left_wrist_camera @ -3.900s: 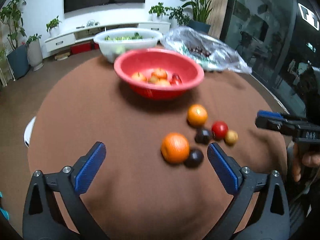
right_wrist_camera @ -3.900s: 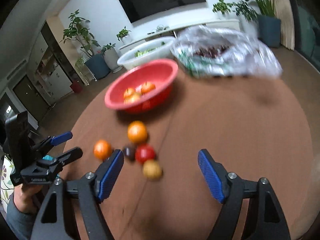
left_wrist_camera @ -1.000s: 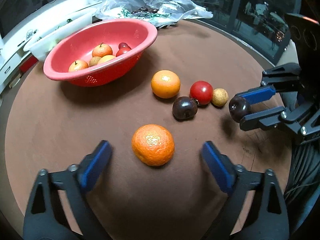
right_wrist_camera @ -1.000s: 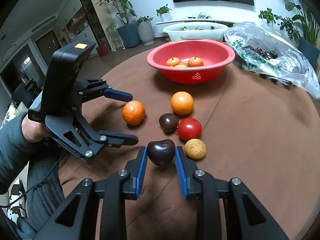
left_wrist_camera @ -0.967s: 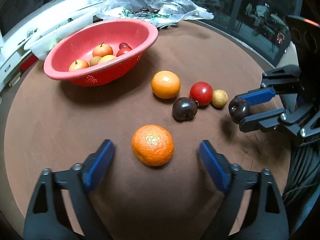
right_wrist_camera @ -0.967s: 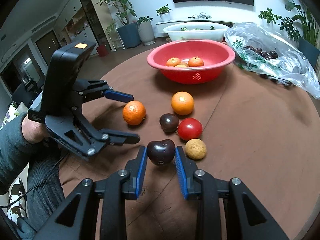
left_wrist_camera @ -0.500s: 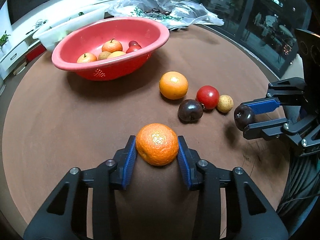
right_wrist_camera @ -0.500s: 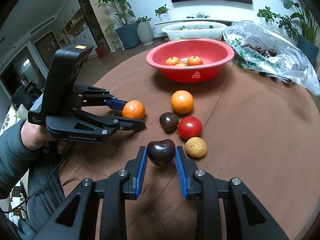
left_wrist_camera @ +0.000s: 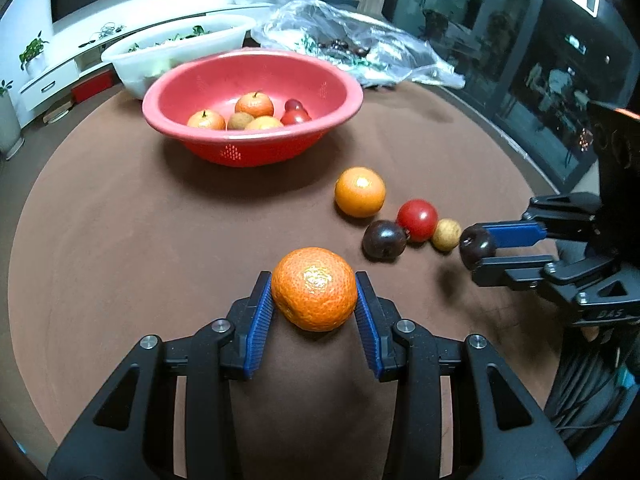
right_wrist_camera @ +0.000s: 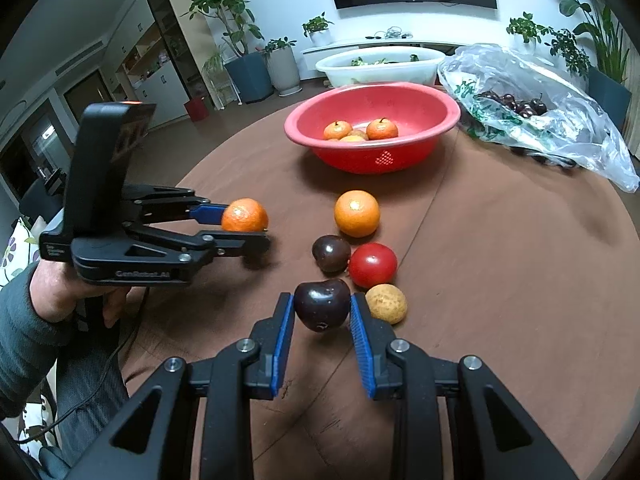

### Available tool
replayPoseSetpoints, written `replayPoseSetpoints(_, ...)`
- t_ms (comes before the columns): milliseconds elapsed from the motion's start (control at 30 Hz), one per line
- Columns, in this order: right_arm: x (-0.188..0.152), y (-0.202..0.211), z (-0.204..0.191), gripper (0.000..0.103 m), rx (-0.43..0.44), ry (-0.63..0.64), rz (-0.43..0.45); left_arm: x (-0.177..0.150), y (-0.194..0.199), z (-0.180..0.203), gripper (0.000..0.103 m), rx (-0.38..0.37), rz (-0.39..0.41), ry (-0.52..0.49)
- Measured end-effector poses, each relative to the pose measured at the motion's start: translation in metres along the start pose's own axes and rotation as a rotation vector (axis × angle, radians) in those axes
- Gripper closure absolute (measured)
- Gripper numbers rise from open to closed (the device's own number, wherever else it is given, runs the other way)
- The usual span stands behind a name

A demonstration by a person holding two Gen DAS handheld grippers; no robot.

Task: Organize fruits
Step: 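Carry the tangerine with the left tool over the red bowl while the right tool carries the plum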

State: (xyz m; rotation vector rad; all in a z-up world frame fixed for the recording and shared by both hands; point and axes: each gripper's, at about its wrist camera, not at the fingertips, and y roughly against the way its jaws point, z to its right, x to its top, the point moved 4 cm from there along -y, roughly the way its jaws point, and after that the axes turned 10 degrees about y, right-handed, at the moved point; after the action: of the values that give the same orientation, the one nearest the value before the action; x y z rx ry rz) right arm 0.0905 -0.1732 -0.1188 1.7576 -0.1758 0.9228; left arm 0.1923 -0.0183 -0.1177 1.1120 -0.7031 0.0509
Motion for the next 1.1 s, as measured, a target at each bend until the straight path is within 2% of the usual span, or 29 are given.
replayPoseSetpoints(300, 0.023, 0.014, 0.020, 0.072, -0.049, -0.015, 0.037, 0.034, 0.023, -0.002, 0.066, -0.014, 0.079, 0.054)
replayPoseSetpoints(500, 0.063, 0.029, 0.041, 0.072, -0.083, -0.009, 0.098, 0.080, 0.032, -0.012, 0.066, 0.021, 0.142, 0.089)
replayPoseSetpoints(667, 0.107, 0.021, 0.060, 0.072, -0.109, -0.003, 0.120, 0.119, 0.018, -0.018, 0.066, 0.056, 0.144, 0.095)
replayPoseSetpoints(833, 0.135, -0.011, 0.073, 0.072, -0.146, 0.017, 0.078, 0.143, -0.013, -0.022, 0.066, 0.096, 0.114, 0.078)
replayPoseSetpoints(1100, 0.137, -0.060, 0.081, 0.072, -0.199, 0.082, -0.023, 0.153, -0.060, -0.028, 0.066, 0.128, 0.066, 0.032)
